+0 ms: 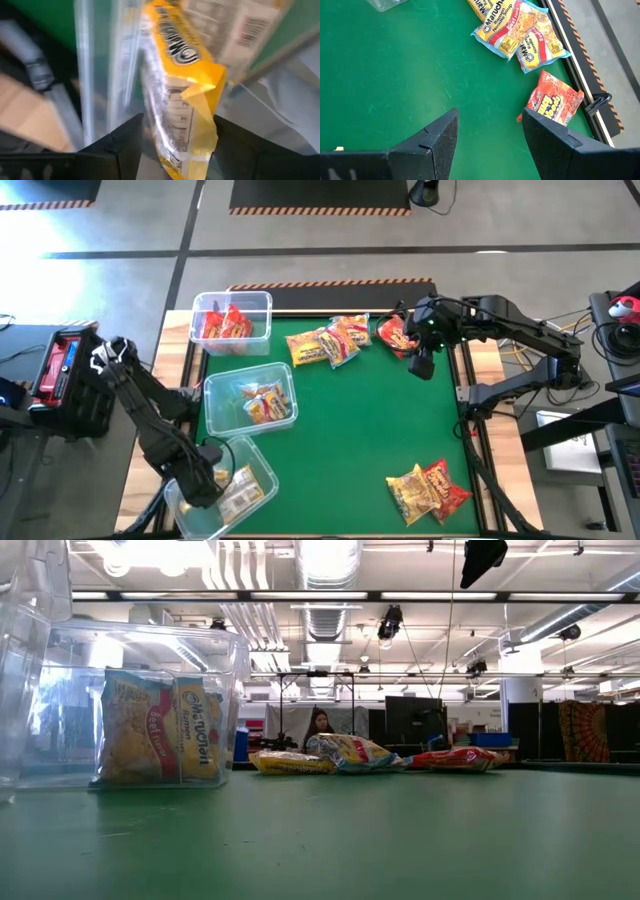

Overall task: Sort Maruchan noodles
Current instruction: Put the bottom yellow noodle pack into the bottom transparent bin

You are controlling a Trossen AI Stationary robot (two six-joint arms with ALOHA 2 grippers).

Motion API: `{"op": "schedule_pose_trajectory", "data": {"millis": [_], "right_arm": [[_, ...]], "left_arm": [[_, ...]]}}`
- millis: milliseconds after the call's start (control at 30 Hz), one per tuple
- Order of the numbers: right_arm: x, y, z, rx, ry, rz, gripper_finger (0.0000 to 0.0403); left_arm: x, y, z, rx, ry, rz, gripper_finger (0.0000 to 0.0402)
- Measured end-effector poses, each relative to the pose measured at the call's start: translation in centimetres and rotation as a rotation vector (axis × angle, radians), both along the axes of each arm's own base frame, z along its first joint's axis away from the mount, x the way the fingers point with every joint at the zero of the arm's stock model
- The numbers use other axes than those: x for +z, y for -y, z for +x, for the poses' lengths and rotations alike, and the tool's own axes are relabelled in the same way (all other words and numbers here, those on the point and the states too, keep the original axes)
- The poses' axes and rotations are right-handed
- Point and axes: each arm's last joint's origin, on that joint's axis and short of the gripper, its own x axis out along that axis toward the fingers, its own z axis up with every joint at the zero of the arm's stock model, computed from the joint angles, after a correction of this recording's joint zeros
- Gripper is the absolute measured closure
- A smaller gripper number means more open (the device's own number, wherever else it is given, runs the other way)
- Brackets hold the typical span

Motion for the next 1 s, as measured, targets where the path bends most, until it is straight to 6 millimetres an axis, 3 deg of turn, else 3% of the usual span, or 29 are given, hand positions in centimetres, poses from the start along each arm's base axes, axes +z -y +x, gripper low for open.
{"op": "schedule_pose_trajectory", "data": {"millis": [133, 267, 467, 733, 1000], "right_arm": [[0.0, 0.0, 0.0, 0.0, 0.0, 0.0, 0.0195], [0.0, 0.0, 0.0, 0.0, 0.0, 0.0, 0.0195], [0.0, 0.0, 0.0, 0.001, 0.0, -0.001, 0.0195], [0.0, 0.0, 0.0, 0.0, 0.0, 0.0, 0.0195], [0.0, 0.0, 0.0, 0.0, 0.0, 0.0, 0.0195]], "left_arm": [[0.9, -0.8, -0.6, 0.069, -0.083, 0.09, 0.02], [3.3, -0.4, -0.1, 0.102, -0.002, 0.046, 0.0201], [8.0, -0.7, 0.9, 0.201, 0.359, 0.12, 0.0201], [12.7, -2.3, 2.1, 0.289, 0.965, 0.465, 0.0201], [13.1, -3.7, 4.6, 0.251, 1.081, 0.677, 0.0201]]}}
